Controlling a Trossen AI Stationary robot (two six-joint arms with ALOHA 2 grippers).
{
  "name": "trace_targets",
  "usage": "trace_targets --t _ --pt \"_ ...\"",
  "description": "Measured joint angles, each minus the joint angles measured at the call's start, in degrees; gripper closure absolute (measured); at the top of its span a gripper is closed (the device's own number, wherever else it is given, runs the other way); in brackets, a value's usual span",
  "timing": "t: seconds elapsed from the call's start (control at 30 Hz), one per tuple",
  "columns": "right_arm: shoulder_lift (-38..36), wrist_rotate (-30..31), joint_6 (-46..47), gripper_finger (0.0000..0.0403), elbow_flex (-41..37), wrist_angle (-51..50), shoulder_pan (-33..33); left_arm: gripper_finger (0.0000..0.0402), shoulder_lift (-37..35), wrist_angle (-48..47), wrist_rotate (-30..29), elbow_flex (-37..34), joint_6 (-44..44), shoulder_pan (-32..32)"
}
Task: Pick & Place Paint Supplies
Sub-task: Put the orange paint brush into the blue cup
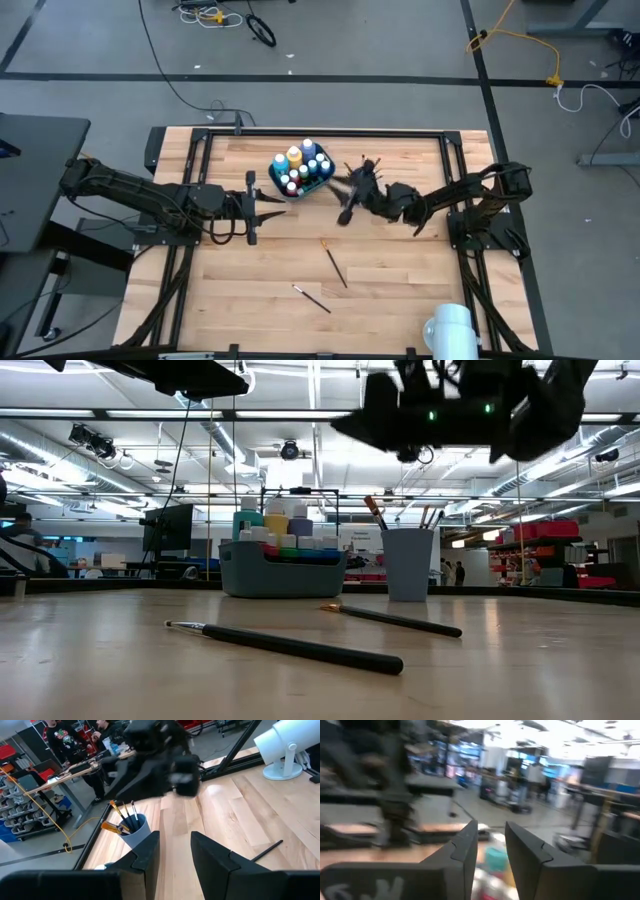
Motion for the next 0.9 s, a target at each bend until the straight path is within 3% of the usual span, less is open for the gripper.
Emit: trace_targets --t 0.13,0.27,0.37,0.43,0.67,0.9 --pt "-0.02 -0.28 0.69 0.0290 6.35 -9.41 5.08 0.0283 0.00 0.06 0.00 0.01 -0.04 0.00" --pt "-0.02 -0.08 7.54 0.0277 16.70 -36.82 8.69 0.0283 0.00 0.14 0.00 0.00 -0.07 0.01" --pt "0.69 -0.19 19.52 0.0267 23.54 -58.27 9.97 0.0283 0.00 0.14 0.00 0.01 -0.10 -0.01" --pt "1.42 -0.06 26.89 0.0261 25.18 -66.65 10.32 0.0283 0.00 0.14 0.00 0.01 -0.12 -0.01" --pt "6.46 -2.49 38.76 0.0232 25.33 -73.98 10.76 0.0283 0.00 0.06 0.02 -0.01 -1.77 -0.01" --pt "13.65 -7.69 41.75 0.0216 25.33 -73.42 10.76 0.0283 0.00 -0.01 0.17 0.01 -1.73 -0.01"
